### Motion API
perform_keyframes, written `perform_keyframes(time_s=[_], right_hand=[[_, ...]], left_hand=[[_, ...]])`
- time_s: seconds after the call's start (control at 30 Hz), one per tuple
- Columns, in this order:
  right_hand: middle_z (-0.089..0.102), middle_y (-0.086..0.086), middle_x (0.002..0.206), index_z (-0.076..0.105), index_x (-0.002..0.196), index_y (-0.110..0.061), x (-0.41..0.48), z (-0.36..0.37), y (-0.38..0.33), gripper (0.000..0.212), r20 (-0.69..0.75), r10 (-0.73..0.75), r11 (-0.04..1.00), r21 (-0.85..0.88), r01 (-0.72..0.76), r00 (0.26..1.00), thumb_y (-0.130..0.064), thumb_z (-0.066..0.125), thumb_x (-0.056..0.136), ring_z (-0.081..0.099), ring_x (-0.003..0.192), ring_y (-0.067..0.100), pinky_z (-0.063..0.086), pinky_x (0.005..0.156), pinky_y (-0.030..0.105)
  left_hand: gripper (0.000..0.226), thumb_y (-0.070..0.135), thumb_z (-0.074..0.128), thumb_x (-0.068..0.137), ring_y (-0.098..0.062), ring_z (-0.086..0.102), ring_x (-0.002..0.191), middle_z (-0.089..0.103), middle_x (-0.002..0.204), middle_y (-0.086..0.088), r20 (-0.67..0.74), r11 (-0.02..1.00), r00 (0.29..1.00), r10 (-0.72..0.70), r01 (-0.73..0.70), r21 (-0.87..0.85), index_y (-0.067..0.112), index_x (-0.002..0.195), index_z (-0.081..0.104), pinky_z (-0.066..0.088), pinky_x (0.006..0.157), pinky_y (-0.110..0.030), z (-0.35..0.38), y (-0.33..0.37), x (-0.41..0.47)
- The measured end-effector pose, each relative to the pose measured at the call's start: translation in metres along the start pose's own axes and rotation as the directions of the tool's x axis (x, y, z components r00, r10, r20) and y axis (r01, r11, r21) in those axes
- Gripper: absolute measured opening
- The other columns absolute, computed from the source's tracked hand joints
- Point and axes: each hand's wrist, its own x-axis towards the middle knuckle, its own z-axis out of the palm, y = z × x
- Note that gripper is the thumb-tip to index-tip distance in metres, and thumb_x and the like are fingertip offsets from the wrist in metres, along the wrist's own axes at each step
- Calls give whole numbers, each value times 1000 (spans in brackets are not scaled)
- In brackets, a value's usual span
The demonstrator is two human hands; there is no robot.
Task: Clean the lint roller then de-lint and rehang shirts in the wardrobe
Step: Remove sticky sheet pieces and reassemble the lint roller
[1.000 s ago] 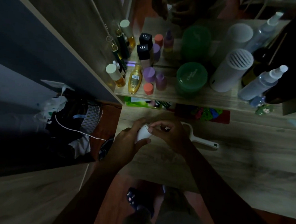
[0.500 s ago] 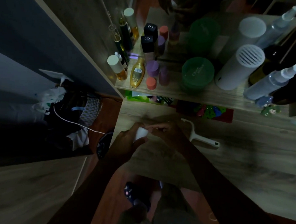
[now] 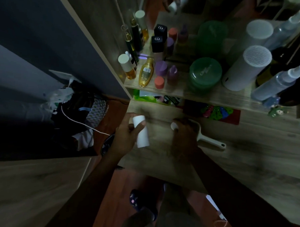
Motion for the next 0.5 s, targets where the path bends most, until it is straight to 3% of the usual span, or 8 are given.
perform_keyframes(time_s=[0.1,0.17,0.23,0.3,0.4,0.5], right_hand=[[59,16,134,62,127,-5,6,4,-1,33,87,46,993,100,-55,995,-11,53,96,52,127,31,37,105,33],[62,15,120,66,113,-5,5,6,-4,22,69,25,992,119,-33,997,-9,56,93,56,115,30,35,89,24],[64,15,102,66,94,-7,0,12,-9,8,50,-62,991,123,55,997,-4,60,89,61,97,31,39,81,26],[65,11,91,67,87,-9,-10,15,-22,3,13,-164,975,157,160,986,-8,65,85,61,83,28,49,76,37],[65,1,81,68,80,-10,-31,0,-66,11,-36,-177,916,358,178,984,-14,78,79,59,72,14,47,65,24],[70,0,81,68,79,-8,-62,-21,-122,15,35,-117,725,686,61,992,-6,83,76,65,70,8,51,58,21]], left_hand=[[34,28,69,93,-22,73,92,70,104,-10,-92,985,990,-103,89,-146,10,117,55,62,64,-39,-12,-3,-7],[37,34,69,92,-26,71,98,70,108,-11,-114,961,979,-167,136,-240,9,116,56,62,72,-44,-22,-5,-12],[40,37,68,92,-27,70,98,70,107,-10,-147,931,963,-228,171,-322,8,117,57,59,70,-39,-34,-8,-19],[43,38,66,93,-25,68,97,68,105,-10,-191,904,944,-269,178,-389,5,119,56,56,64,-31,-47,-9,-29],[44,41,63,95,-28,68,98,68,107,-14,-249,871,915,-316,176,-459,5,119,56,57,59,-28,-68,-8,-46],[36,37,62,96,-26,66,99,65,109,-12,-266,764,880,-394,153,-626,9,117,54,57,57,-29,-92,-1,-69]])
